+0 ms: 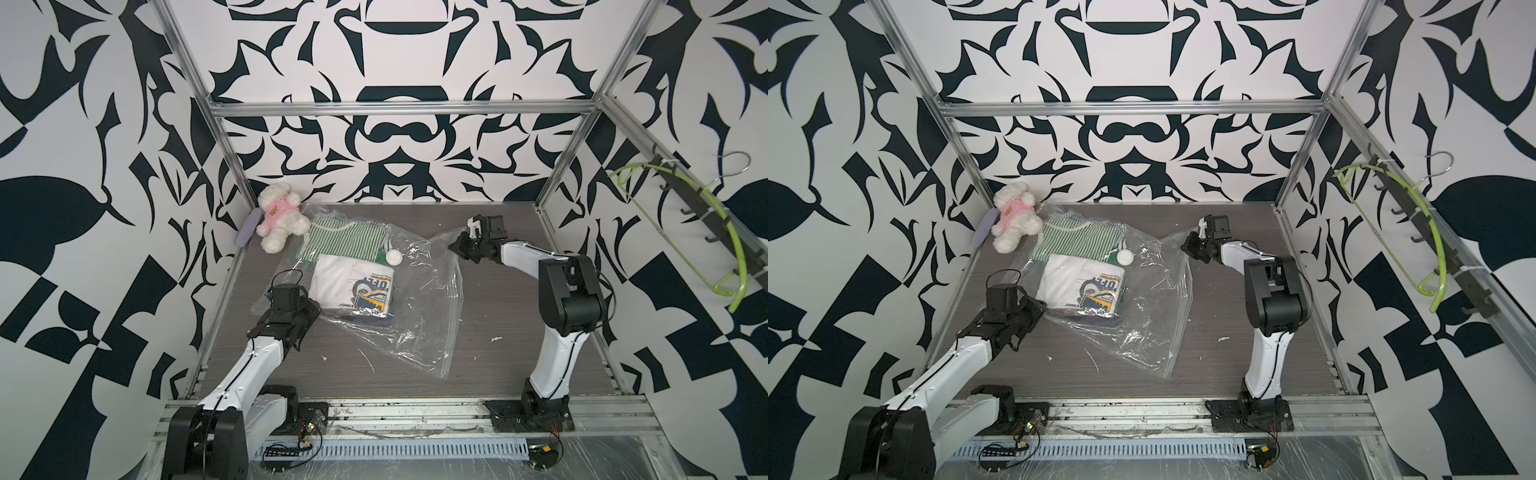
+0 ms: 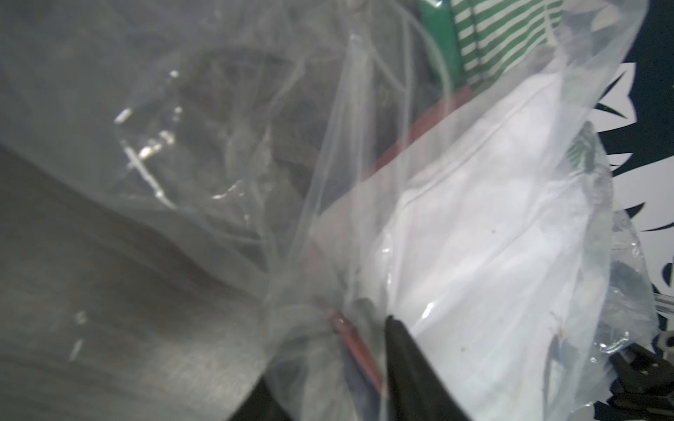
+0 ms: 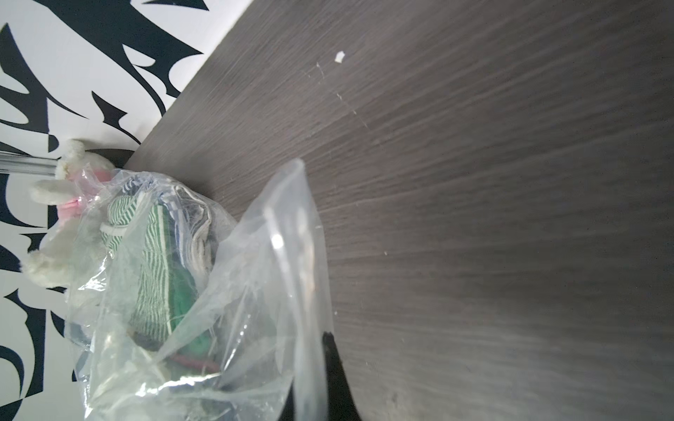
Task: Take the tank top out of the vacuum bag
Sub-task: Adjust the vacuum bag at the center of the board.
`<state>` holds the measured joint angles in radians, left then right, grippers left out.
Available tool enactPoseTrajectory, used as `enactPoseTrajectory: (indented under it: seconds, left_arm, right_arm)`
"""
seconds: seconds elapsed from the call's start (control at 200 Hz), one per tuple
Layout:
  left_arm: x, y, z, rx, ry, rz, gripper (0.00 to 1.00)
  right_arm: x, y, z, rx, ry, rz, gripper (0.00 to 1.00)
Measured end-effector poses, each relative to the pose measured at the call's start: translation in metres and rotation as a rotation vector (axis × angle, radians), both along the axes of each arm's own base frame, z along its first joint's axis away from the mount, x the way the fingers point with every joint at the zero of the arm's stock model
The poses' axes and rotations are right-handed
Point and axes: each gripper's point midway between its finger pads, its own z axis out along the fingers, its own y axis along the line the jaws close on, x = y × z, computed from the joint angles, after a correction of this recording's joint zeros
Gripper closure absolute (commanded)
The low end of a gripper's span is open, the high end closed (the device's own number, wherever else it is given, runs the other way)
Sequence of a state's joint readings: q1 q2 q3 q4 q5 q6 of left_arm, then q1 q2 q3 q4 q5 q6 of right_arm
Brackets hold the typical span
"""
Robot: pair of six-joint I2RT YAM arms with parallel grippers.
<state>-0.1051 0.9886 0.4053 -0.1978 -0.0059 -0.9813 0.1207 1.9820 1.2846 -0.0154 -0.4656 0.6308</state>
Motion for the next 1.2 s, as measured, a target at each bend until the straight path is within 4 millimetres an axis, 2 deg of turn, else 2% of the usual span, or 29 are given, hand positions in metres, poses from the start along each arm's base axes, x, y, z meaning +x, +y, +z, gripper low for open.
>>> enactPoseTrajectory:
  seconds: [0.03, 0.12, 0.215, 0.305, 0.38, 0.49, 0.59, 0.71, 0.84, 0.98, 1.09, 1.2]
  left_arm:
    - [-0.003, 0.002, 0.0, 0.013, 0.009, 0.003, 0.0]
    - [-0.01, 0.007, 0.001, 0.044, 0.034, 0.007, 0.0]
    - [-0.012, 0.011, 0.016, 0.074, 0.025, -0.001, 0.0]
    - [-0.009, 0.009, 0.037, 0.1, -0.007, -0.012, 0.0]
    - [-0.006, 0.002, 0.056, 0.124, -0.036, -0.033, 0.0]
    - [0.001, -0.011, 0.077, 0.161, -0.06, -0.079, 0.0]
    - [0.014, -0.025, 0.088, 0.216, -0.062, -0.143, 0.0]
    - [0.043, -0.048, 0.095, 0.282, -0.048, -0.253, 0.0]
    - [0.081, -0.084, 0.087, 0.308, -0.031, -0.373, 0.0]
    - [0.099, -0.115, 0.062, 0.293, 0.001, -0.46, 0.0]
    - [0.1, -0.12, 0.039, 0.294, 0.045, -0.478, 0.0]
    - [0.102, -0.116, 0.034, 0.295, 0.045, -0.466, 0.0]
  right_arm:
    - [0.001, -0.001, 0.0, -0.002, -0.003, 0.002, 0.64]
    - [0.002, -0.006, 0.008, -0.002, -0.021, -0.009, 0.39]
    - [-0.006, -0.015, 0.028, -0.008, -0.065, -0.029, 0.27]
    - [-0.024, -0.025, 0.051, -0.025, -0.115, -0.046, 0.22]
    - [-0.042, -0.033, 0.068, -0.041, -0.156, -0.065, 0.22]
    - [-0.069, -0.04, 0.08, -0.058, -0.183, -0.078, 0.21]
    - [-0.093, -0.04, 0.077, -0.062, -0.17, -0.073, 0.21]
    - [-0.115, -0.037, 0.062, -0.065, -0.119, -0.057, 0.21]
    - [-0.135, -0.029, 0.042, -0.066, -0.056, -0.026, 0.24]
    - [-0.145, -0.022, 0.027, -0.071, -0.01, 0.001, 0.28]
    - [-0.147, -0.012, 0.011, -0.081, 0.023, 0.033, 0.41]
    - [-0.151, 0.001, -0.008, -0.102, 0.071, 0.071, 0.6]
